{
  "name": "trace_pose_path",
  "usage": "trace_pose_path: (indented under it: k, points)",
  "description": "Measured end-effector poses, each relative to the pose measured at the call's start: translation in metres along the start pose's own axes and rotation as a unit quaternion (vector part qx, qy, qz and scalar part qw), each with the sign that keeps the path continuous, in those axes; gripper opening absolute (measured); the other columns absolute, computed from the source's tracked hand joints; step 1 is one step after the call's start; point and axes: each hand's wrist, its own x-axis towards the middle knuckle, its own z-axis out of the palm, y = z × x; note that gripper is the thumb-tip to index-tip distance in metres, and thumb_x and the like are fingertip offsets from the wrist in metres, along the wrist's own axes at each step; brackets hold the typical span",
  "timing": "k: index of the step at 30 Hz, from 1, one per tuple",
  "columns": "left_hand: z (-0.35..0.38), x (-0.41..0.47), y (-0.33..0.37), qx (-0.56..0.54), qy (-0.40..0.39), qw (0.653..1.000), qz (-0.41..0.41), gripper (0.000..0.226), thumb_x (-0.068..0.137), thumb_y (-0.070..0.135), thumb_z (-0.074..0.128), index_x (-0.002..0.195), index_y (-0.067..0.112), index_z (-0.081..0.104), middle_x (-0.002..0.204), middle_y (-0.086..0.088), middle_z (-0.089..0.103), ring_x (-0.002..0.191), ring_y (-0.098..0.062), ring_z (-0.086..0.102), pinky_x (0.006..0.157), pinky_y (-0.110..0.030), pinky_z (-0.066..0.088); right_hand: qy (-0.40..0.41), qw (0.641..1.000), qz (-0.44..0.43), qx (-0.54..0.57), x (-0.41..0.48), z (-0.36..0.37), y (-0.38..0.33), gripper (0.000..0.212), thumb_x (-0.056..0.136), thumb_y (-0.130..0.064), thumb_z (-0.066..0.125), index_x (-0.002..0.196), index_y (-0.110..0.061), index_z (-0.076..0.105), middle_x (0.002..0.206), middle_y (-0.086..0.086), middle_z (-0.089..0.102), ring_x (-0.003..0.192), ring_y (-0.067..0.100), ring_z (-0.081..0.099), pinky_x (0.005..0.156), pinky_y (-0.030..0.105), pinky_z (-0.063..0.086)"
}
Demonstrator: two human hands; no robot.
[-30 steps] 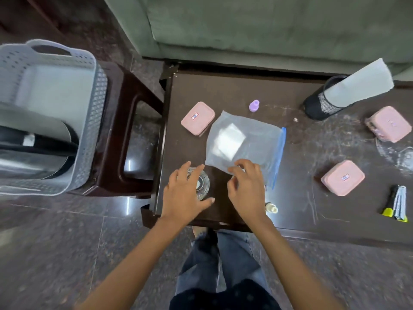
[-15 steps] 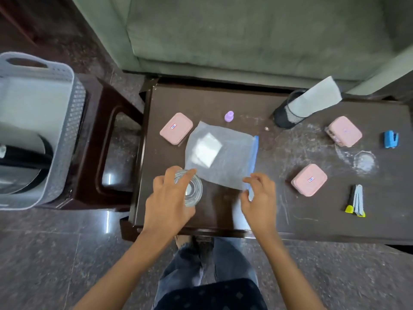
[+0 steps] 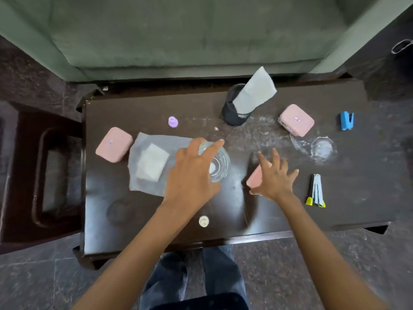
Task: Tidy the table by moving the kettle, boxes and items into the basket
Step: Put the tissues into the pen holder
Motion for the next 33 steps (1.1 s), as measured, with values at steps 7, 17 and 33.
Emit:
trace_pose_path:
  k: [7,17,33]
  points:
    - [0.033,0.042,0.023,-0.010,-0.003,1.000,-0.011,0.085,0.070,0.023,0.073,0.139,0.044,0.028,0.141,0.010,0.028,0.120,-0.024,0.036,0.076,-0.035,0.045,0.044,0.999,-0.012,-0.003,-0.017,0.017,0.027,0.098,0.059,-0.040,0.078,0.140,-0.031,0.022,0.139,0.006,0.033,0.122,0.032,0.038,0.105,0.054,0.030]
    - [0.056,0.072,0.011,-0.038,0.014,0.999,-0.020,0.110,0.066,0.023,0.079,0.146,0.037,0.004,0.137,0.008,0.039,0.116,-0.026,0.039,0.080,-0.038,0.045,0.105,0.799,0.018,0.592,0.024,-0.069,-0.013,0.046,0.086,-0.020,0.063,0.128,-0.006,0.052,0.097,0.006,0.064,0.076,0.018,0.063,0.074,0.026,0.048]
    - [0.062,0.087,-0.003,-0.030,0.039,0.999,0.018,0.124,0.064,0.026,0.078,0.140,0.044,-0.018,0.123,0.008,0.046,0.101,-0.026,0.044,0.067,-0.033,0.040,0.156,0.781,0.091,0.597,0.054,-0.075,-0.036,0.018,0.082,0.000,0.043,0.073,-0.013,0.051,0.070,0.020,0.060,0.041,0.016,0.050,0.035,0.018,0.041]
